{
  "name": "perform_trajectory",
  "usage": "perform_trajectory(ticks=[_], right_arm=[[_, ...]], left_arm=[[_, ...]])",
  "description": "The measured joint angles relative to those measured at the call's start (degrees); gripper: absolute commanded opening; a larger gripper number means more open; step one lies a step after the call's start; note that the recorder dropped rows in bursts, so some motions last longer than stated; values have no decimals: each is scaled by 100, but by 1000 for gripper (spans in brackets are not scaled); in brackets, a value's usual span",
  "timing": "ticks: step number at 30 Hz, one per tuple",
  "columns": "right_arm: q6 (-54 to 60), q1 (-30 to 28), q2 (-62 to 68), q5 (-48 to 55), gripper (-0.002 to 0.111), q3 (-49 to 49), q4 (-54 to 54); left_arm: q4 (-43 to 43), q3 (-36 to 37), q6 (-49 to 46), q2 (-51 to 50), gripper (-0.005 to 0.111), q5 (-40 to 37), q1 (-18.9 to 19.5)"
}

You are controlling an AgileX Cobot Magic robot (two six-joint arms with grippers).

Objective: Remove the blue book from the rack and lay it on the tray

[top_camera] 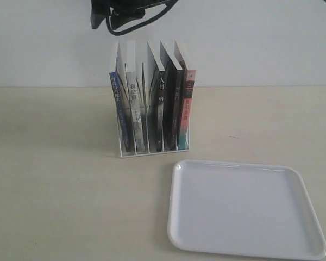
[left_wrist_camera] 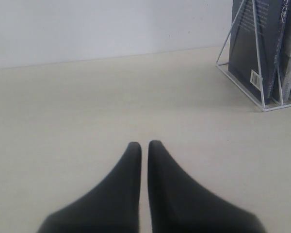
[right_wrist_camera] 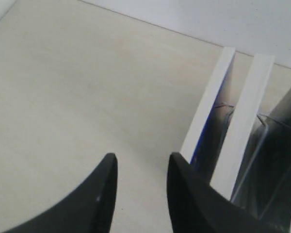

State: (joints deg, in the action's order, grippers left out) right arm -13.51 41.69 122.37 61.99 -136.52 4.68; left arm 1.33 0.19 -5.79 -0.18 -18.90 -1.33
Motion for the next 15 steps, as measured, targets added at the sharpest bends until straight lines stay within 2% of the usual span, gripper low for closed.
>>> perform_trajectory(ticks=[15], right_arm=[[-227,71,683,-254,37,0,-328]], left_arm=[[0,0,0,0,5,0,0]])
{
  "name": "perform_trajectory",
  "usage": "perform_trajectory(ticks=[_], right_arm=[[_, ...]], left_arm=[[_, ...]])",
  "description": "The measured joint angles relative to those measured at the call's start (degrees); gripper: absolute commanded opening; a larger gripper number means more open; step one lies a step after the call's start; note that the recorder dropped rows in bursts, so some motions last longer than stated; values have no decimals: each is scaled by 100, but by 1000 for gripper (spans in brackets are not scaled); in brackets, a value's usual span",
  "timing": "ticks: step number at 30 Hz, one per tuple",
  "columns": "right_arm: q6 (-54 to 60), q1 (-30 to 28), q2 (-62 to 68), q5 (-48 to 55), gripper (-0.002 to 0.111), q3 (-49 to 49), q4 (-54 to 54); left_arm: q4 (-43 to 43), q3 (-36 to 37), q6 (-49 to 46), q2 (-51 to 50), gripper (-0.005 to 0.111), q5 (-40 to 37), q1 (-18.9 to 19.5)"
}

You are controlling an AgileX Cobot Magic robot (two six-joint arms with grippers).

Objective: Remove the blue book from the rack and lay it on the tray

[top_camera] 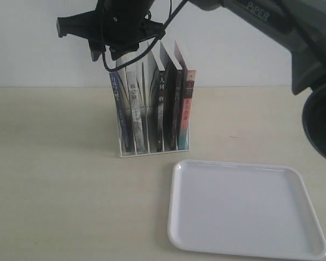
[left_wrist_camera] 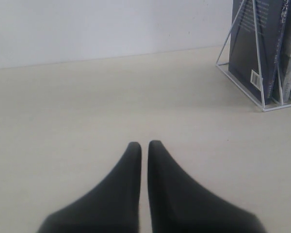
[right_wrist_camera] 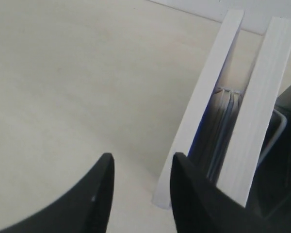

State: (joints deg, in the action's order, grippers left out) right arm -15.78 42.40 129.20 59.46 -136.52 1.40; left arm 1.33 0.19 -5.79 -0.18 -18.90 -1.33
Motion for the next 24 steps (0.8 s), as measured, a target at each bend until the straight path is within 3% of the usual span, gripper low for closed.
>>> perform_trajectory(ticks=[24], right_arm=[[-262,0,439,-78,37,0,-476]], left_arm=[[0,0,0,0,5,0,0]])
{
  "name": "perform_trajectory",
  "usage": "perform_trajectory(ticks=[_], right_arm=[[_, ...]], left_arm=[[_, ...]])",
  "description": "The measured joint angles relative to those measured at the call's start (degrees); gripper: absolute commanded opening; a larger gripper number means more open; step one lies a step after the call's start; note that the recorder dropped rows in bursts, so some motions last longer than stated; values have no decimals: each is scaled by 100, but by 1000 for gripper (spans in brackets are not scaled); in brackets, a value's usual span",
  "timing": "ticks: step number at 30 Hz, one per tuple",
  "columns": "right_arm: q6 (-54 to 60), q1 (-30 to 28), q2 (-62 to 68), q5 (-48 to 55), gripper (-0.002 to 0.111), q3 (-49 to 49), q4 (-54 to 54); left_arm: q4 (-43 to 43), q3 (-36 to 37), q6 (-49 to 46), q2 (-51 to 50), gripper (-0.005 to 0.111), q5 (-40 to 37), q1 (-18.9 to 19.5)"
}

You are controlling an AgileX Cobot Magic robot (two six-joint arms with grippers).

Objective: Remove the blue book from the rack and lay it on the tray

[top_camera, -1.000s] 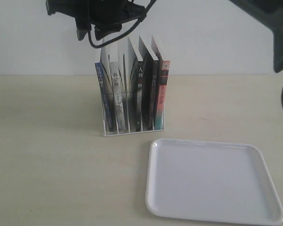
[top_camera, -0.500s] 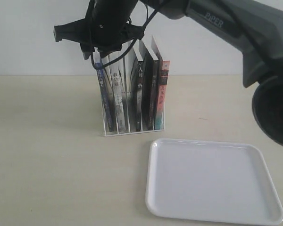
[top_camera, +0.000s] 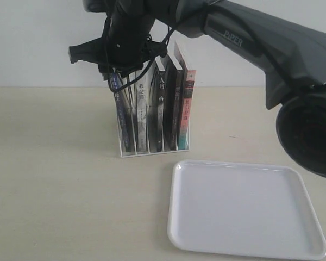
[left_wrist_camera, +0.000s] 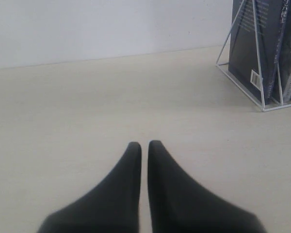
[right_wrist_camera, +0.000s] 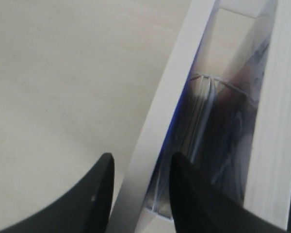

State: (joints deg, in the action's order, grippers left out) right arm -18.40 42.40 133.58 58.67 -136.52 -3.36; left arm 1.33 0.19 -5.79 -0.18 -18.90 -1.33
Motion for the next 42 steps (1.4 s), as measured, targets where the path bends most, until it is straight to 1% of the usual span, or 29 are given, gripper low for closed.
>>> perform_trajectory(ticks=[7,9,11,16,17,27,42], right_arm=[[-9,0,72,-24,37,0,-22],[-31,0,128,-24,35,0,-10],[-62,0,178,-24,30,0,-10],[-183,0,188,-23,3,0,-124],[-197,0,188,-13,-1,0,-162],[-197,-11,-40,111,0,10,-426],[-197,-11,-1773,147,0,21,-768]], left_arm=[[0,0,0,0,5,0,0],[0,0,0,0,5,0,0],[0,0,0,0,5,0,0],[0,0,0,0,5,0,0],[0,0,0,0,5,0,0],[0,0,0,0,5,0,0],[0,0,0,0,5,0,0]])
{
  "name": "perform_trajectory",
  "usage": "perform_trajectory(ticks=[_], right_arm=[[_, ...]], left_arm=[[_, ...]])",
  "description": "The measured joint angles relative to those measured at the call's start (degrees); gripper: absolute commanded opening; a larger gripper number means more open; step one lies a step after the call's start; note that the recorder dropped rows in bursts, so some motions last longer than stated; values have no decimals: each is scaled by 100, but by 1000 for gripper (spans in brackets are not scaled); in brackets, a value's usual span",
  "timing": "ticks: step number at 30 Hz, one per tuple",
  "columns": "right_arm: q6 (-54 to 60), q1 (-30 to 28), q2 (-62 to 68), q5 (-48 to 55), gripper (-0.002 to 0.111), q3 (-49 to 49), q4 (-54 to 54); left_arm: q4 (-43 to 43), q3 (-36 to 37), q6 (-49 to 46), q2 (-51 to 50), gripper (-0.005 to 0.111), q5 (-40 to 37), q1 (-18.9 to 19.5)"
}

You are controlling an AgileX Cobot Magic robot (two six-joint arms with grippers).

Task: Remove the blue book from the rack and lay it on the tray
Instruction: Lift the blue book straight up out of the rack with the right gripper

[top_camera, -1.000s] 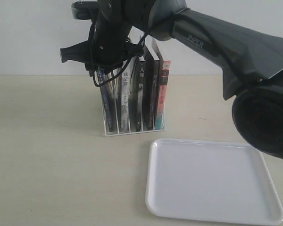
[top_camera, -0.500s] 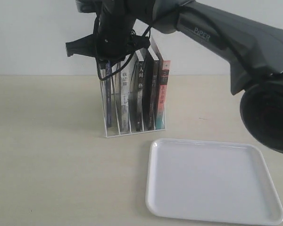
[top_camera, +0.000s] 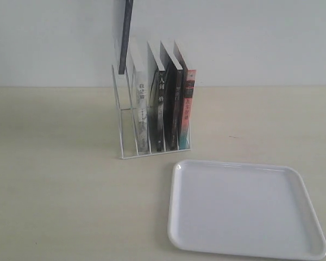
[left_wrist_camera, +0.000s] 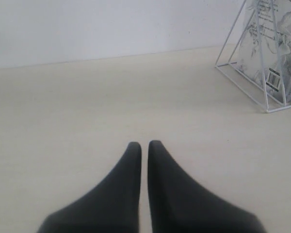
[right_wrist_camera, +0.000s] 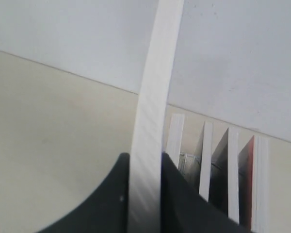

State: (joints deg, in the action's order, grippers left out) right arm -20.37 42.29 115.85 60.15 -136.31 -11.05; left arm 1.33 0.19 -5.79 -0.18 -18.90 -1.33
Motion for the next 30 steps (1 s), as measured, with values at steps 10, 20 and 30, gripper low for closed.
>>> perform_trajectory(ticks=[10,20,30], right_arm=[[143,0,-228,379,0,0,-24],[634,0,-393,411,0,0,119],[834,11,-1465,1151,0,0,-390]], left_arm=[[0,0,0,0,5,0,0],[0,0,0,0,5,0,0],[0,0,0,0,5,0,0]])
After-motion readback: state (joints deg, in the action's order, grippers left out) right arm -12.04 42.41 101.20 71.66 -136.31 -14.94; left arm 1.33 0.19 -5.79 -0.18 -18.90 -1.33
